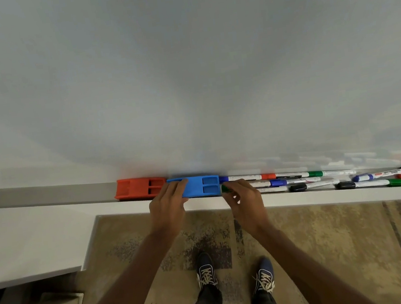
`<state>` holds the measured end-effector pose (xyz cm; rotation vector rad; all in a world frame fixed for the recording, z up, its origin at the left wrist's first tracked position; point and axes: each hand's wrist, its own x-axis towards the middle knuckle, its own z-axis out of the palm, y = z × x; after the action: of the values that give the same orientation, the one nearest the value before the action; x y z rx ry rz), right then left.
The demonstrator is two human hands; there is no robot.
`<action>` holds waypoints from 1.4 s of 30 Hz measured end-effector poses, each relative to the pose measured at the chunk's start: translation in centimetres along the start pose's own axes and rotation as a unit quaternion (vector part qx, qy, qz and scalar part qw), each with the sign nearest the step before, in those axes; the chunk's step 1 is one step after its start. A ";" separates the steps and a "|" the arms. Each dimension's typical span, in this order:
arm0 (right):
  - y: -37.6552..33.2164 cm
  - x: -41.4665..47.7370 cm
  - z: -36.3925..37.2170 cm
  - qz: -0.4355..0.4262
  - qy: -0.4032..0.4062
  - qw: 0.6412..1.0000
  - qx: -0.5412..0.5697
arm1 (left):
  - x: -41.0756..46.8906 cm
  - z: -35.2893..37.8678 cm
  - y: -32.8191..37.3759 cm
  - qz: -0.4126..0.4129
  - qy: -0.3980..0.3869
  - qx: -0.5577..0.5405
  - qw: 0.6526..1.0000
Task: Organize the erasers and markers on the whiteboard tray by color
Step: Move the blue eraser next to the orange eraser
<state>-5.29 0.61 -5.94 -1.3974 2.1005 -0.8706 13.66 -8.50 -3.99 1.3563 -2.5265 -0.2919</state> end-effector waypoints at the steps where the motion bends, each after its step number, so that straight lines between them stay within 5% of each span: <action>1: -0.4 -0.1 0.4 0.007 -0.003 1.000 0.011 | 0.2 0.1 -0.1 0.001 -0.005 0.006 1.000; 15: -2.5 -0.5 2.6 0.104 -0.022 0.993 0.048 | 1.0 0.3 -0.7 -0.019 -0.051 0.037 0.998; 42: -1.0 -0.4 3.2 0.060 -0.039 0.997 -0.006 | -0.2 1.3 -0.6 -0.024 -0.055 0.015 0.998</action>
<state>-2.33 -0.07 -7.40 -1.2761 2.1105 -0.7454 13.80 -8.56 -5.47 1.4511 -2.5985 -0.3491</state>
